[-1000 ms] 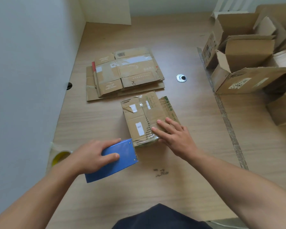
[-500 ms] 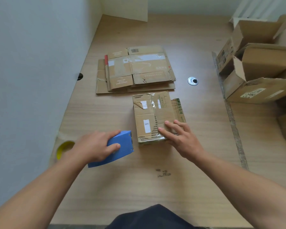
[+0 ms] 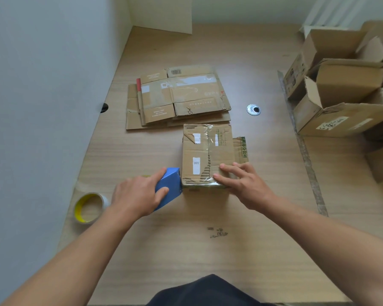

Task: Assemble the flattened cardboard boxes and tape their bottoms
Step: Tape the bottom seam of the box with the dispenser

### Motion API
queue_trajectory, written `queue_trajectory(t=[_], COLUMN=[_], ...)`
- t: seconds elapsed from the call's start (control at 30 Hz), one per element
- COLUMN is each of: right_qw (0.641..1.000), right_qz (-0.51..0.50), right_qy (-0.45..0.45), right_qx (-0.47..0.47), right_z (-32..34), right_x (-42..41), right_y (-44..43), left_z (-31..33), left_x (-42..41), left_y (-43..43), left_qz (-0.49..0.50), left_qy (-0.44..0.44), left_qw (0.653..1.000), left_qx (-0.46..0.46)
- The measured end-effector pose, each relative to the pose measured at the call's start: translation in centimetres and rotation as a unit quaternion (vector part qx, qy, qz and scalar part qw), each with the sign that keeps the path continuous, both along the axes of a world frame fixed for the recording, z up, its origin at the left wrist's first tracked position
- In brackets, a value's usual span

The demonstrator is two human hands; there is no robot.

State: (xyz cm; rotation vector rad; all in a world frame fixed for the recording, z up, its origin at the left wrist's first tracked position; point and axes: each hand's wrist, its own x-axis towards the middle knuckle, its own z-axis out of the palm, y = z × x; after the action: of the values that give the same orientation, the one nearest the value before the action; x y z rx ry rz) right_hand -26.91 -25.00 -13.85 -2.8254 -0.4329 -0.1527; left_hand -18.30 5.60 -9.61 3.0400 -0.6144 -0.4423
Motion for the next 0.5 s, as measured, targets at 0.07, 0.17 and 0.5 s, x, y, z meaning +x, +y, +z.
queue_trajectory(t=[0.07, 0.17, 0.5], right_qw=[1.000, 1.000, 0.986], right_qz=[-0.008, -0.021, -0.111], right_qy=[0.001, 0.016, 0.122], right_qx=[-0.001, -0.011, 0.003], right_z=[-0.1, 0.0, 0.8], right_x=[-0.1, -0.1, -1.1], right_y=[0.2, 0.3, 1.4], left_z=[0.2, 0.8, -0.3], left_x=[0.0, 0.1, -0.7], left_y=[-0.4, -1.4, -1.5], left_qz=[-0.003, -0.031, 0.047], left_qy=[-0.015, -0.056, -0.005], left_qw=[1.000, 0.997, 0.999], left_qx=[0.009, 0.041, -0.002])
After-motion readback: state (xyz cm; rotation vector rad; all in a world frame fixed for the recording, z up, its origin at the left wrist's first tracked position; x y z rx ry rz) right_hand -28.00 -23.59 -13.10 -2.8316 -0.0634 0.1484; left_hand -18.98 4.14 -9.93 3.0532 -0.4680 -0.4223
